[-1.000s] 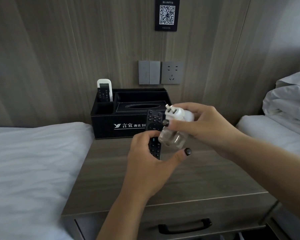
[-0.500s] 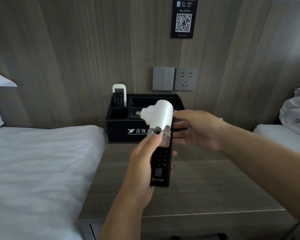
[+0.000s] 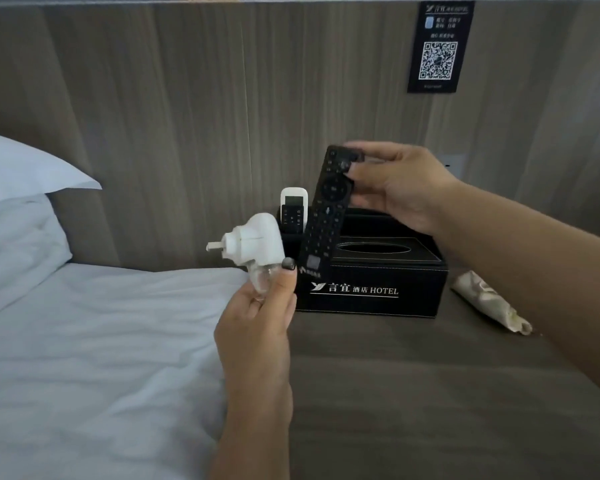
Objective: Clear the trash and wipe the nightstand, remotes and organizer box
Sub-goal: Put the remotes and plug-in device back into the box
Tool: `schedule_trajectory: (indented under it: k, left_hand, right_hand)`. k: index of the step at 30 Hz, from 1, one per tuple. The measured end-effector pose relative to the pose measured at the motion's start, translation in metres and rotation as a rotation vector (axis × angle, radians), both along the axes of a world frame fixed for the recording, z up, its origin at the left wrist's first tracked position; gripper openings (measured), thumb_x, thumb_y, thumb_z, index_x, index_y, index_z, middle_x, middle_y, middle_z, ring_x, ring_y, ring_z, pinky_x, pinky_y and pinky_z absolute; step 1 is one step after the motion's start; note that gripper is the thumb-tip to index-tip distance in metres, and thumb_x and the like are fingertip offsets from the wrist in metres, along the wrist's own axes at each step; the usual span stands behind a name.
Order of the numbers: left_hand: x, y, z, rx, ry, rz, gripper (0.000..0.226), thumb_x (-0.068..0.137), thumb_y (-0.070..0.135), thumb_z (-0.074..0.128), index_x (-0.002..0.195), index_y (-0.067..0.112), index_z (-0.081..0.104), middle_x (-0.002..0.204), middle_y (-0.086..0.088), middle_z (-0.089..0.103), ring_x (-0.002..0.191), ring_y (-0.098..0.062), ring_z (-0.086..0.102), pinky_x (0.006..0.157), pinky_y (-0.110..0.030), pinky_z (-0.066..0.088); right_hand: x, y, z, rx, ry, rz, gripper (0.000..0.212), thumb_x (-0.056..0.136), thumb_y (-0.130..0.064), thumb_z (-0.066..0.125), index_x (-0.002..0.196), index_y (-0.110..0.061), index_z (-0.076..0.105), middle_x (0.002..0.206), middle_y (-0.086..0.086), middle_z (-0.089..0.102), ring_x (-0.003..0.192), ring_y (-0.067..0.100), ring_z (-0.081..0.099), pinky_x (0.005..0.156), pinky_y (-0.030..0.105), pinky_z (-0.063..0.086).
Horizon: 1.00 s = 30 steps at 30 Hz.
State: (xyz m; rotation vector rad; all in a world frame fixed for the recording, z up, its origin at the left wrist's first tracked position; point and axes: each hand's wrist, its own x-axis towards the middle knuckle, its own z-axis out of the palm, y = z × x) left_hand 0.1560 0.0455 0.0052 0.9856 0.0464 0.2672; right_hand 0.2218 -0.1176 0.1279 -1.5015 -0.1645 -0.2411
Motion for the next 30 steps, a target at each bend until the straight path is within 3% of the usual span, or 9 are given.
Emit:
schedule_trajectory:
  k: [3, 7, 13, 17, 20, 22, 25, 28, 30]
  left_hand:
    - [0.005, 0.0, -0.003, -0.047, 0.038, 0.081, 0.008, 0.084, 0.024, 0.073, 0.089, 0.019, 0.077, 0.089, 0.001, 0.075, 0.097, -0.011, 0.071, 0.09, -0.028, 0.053]
    - [0.012, -0.002, -0.003, -0.163, 0.079, 0.123, 0.047, 0.085, 0.021, 0.073, 0.127, 0.013, 0.055, 0.106, -0.006, 0.073, 0.1, -0.012, 0.07, 0.088, -0.027, 0.055]
    - [0.018, 0.001, -0.006, -0.211, 0.067, 0.063, 0.033, 0.087, 0.018, 0.069, 0.117, 0.004, 0.064, 0.108, -0.01, 0.071, 0.107, -0.016, 0.069, 0.092, -0.03, 0.054]
    - [0.018, -0.003, -0.008, -0.181, 0.034, 0.018, 0.026, 0.087, 0.021, 0.068, 0.11, 0.009, 0.071, 0.107, -0.005, 0.074, 0.106, -0.015, 0.069, 0.091, -0.029, 0.053]
    - [0.018, -0.006, -0.007, -0.198, 0.012, -0.026, 0.031, 0.09, 0.027, 0.064, 0.115, 0.008, 0.066, 0.105, -0.008, 0.074, 0.1, -0.018, 0.071, 0.085, -0.028, 0.055]
    - [0.017, -0.008, -0.005, -0.212, 0.01, -0.05, 0.033, 0.092, 0.03, 0.06, 0.116, 0.008, 0.063, 0.105, -0.009, 0.074, 0.096, -0.02, 0.073, 0.08, -0.028, 0.057]
    - [0.016, -0.011, -0.004, -0.244, 0.014, -0.083, 0.032, 0.095, 0.032, 0.055, 0.115, 0.007, 0.061, 0.109, -0.014, 0.072, 0.095, -0.023, 0.073, 0.079, -0.03, 0.058]
    - [0.016, -0.011, -0.004, -0.234, -0.032, -0.087, 0.037, 0.09, 0.032, 0.061, 0.117, 0.007, 0.059, 0.104, -0.012, 0.073, 0.097, -0.021, 0.073, 0.082, -0.029, 0.058]
    - [0.016, -0.013, -0.005, -0.168, -0.076, -0.018, 0.038, 0.079, 0.029, 0.07, 0.112, 0.012, 0.062, 0.101, -0.005, 0.075, 0.096, -0.013, 0.072, 0.08, -0.025, 0.056]
  right_hand:
    - [0.026, 0.01, 0.001, -0.01, -0.109, -0.018, 0.034, 0.087, 0.005, 0.064, 0.116, -0.012, 0.067, 0.107, 0.01, 0.072, 0.09, 0.021, 0.073, 0.076, 0.03, 0.059]
    - [0.06, 0.025, -0.018, -0.07, -0.118, -0.014, 0.034, 0.086, 0.005, 0.065, 0.114, -0.016, 0.068, 0.107, 0.006, 0.073, 0.093, 0.02, 0.073, 0.08, 0.035, 0.06]
    - [0.092, 0.037, -0.066, -0.213, -0.007, -0.022, 0.033, 0.086, 0.004, 0.067, 0.109, -0.019, 0.071, 0.1, 0.004, 0.073, 0.091, 0.016, 0.071, 0.073, 0.028, 0.06]
    - [0.095, 0.038, -0.082, -0.231, -0.006, -0.046, 0.035, 0.086, 0.005, 0.066, 0.114, -0.015, 0.07, 0.071, -0.013, 0.066, 0.069, 0.002, 0.066, 0.066, 0.019, 0.058]
    - [0.096, 0.038, -0.08, -0.329, -0.047, -0.098, 0.035, 0.084, 0.002, 0.07, 0.114, -0.017, 0.071, 0.08, -0.004, 0.063, 0.073, 0.008, 0.064, 0.069, 0.022, 0.059]
    - [0.098, 0.036, -0.077, -0.531, -0.116, -0.18, 0.034, 0.082, -0.004, 0.074, 0.112, -0.019, 0.072, 0.083, -0.004, 0.065, 0.074, 0.012, 0.061, 0.075, 0.023, 0.058]
    - [0.092, 0.035, -0.067, -0.763, -0.215, -0.286, 0.039, 0.081, -0.016, 0.077, 0.118, -0.019, 0.068, 0.097, -0.004, 0.065, 0.083, 0.007, 0.057, 0.075, 0.012, 0.045]
    - [0.071, 0.032, -0.052, -0.614, -0.264, -0.448, 0.017, 0.087, -0.024, 0.068, 0.103, -0.018, 0.071, 0.09, -0.006, 0.065, 0.079, 0.009, 0.058, 0.071, 0.017, 0.047]
    - [0.049, 0.032, -0.042, -0.39, -0.1, -0.365, 0.021, 0.09, -0.037, 0.062, 0.09, -0.017, 0.07, 0.082, -0.002, 0.066, 0.07, 0.014, 0.061, 0.062, 0.025, 0.053]
